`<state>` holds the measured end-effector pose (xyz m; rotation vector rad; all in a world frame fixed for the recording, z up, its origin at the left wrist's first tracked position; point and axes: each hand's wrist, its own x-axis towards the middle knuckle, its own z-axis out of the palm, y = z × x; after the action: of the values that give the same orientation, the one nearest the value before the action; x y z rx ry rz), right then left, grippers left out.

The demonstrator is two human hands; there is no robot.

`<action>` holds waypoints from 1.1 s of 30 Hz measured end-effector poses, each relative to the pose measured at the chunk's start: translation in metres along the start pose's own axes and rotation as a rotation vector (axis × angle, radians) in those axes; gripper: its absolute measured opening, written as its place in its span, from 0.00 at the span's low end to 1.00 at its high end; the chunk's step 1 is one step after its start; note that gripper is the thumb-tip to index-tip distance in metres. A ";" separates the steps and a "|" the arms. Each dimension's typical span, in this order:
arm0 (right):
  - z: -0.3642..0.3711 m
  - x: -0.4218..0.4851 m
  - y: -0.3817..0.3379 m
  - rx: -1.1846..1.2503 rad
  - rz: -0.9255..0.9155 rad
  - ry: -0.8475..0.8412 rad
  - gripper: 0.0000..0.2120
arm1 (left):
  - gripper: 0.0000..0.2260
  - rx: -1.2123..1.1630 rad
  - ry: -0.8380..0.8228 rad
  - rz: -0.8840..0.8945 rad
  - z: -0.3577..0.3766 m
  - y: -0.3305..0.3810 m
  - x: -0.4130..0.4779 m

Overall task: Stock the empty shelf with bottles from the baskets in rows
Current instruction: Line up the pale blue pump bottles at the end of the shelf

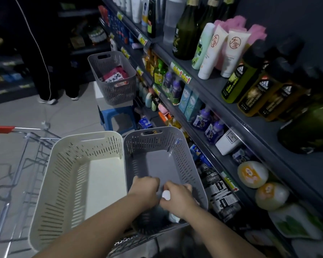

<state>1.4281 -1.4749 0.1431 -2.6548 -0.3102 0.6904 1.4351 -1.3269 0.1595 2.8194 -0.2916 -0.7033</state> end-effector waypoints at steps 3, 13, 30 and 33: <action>-0.034 -0.004 -0.008 0.085 -0.047 0.088 0.13 | 0.07 -0.021 0.014 0.060 -0.036 0.000 0.008; -0.161 -0.047 0.021 0.310 -0.030 0.350 0.10 | 0.05 -0.191 0.077 0.443 -0.155 0.065 0.015; -0.273 -0.233 0.079 0.302 0.074 0.781 0.09 | 0.06 -0.372 -0.013 0.807 -0.226 0.258 -0.034; -0.278 -0.280 0.098 0.325 0.136 0.857 0.09 | 0.07 -0.416 -0.066 0.864 -0.220 0.307 -0.053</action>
<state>1.3406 -1.7323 0.4454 -2.3964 0.2071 -0.3659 1.4532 -1.5717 0.4517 1.9857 -1.1260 -0.5522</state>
